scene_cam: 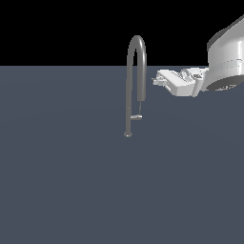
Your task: Turn on the faucet by rotating a designated handle.
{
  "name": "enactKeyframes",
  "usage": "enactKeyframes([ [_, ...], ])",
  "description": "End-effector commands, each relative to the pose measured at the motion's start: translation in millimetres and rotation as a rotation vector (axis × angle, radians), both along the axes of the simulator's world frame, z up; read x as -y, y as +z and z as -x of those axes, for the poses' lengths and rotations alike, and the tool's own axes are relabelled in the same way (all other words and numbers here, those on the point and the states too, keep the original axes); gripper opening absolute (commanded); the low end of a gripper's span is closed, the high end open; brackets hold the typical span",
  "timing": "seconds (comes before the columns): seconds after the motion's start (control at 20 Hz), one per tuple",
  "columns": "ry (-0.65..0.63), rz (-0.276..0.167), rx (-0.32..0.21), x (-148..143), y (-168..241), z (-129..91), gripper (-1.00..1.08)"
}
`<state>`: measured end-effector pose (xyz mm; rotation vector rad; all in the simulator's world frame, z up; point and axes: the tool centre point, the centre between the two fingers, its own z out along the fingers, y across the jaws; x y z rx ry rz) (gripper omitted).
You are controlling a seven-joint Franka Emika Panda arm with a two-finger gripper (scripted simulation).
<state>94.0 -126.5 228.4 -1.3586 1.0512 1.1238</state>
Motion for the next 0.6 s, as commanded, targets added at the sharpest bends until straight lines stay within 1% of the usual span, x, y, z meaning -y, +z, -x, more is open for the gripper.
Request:
enactKeyframes([
  [0.0, 0.016, 0.006, -0.059, -15, -24, -3, -1.00],
  [0.15, 0.032, 0.012, -0.109, -28, -45, -5, -1.00],
  [0.3, 0.043, 0.018, -0.143, -38, -59, -5, -1.00],
  [0.4, 0.047, 0.019, -0.156, -42, -64, -6, -1.00],
  [0.55, 0.049, 0.020, -0.160, -43, -66, -6, -1.00],
])
